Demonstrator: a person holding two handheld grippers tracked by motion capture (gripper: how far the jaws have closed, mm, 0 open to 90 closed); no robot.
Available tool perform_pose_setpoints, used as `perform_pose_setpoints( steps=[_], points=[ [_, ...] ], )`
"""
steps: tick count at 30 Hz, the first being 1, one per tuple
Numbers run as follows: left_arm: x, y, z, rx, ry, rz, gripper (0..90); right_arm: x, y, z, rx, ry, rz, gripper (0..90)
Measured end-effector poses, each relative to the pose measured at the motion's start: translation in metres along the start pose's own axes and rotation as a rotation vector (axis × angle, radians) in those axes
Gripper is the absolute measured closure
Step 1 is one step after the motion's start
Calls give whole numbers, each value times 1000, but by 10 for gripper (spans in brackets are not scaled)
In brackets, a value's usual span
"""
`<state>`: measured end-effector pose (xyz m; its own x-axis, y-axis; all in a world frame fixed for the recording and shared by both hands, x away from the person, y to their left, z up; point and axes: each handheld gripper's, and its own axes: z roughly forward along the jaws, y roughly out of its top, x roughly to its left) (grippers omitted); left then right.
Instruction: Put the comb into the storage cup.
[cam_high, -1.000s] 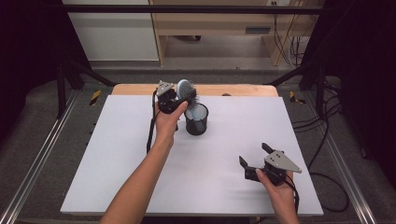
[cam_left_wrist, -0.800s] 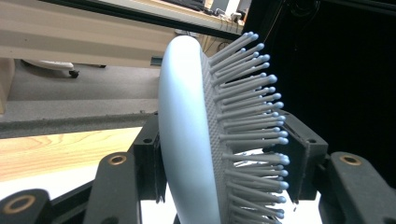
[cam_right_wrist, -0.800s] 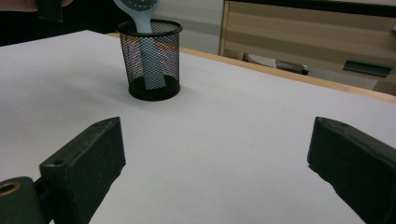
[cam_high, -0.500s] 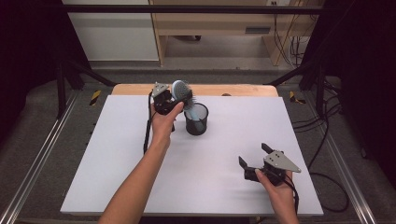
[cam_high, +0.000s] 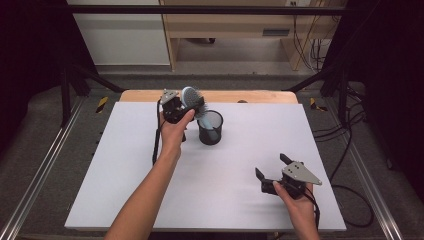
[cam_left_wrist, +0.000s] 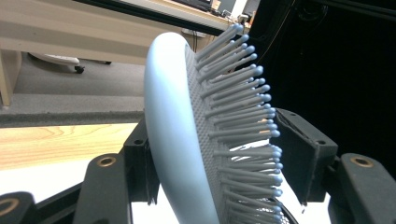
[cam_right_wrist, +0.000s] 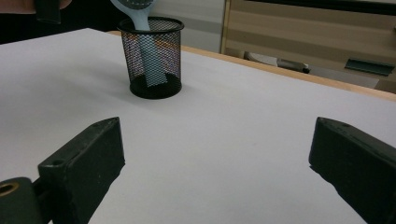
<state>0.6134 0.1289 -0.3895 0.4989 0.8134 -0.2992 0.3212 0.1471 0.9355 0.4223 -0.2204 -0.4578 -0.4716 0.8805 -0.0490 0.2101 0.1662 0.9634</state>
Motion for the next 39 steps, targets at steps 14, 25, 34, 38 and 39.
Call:
perform_pose_setpoints(
  steps=[14,25,34,38,39],
  points=[
    [6,-2,-2,1,5,-17,355,1,0,1,4,3,-3,35],
    [5,-3,-2,8,0,-15,320,1,0,1,5,2,-3,35],
    [3,-3,-2,9,34,27,210,1,0,1,6,2,-3,35],
    [1,-3,-3,11,62,62,127,2,0,1,7,3,-3,35],
    [1,-3,-3,12,67,69,107,2,0,1,8,3,-4,35]
  ],
)
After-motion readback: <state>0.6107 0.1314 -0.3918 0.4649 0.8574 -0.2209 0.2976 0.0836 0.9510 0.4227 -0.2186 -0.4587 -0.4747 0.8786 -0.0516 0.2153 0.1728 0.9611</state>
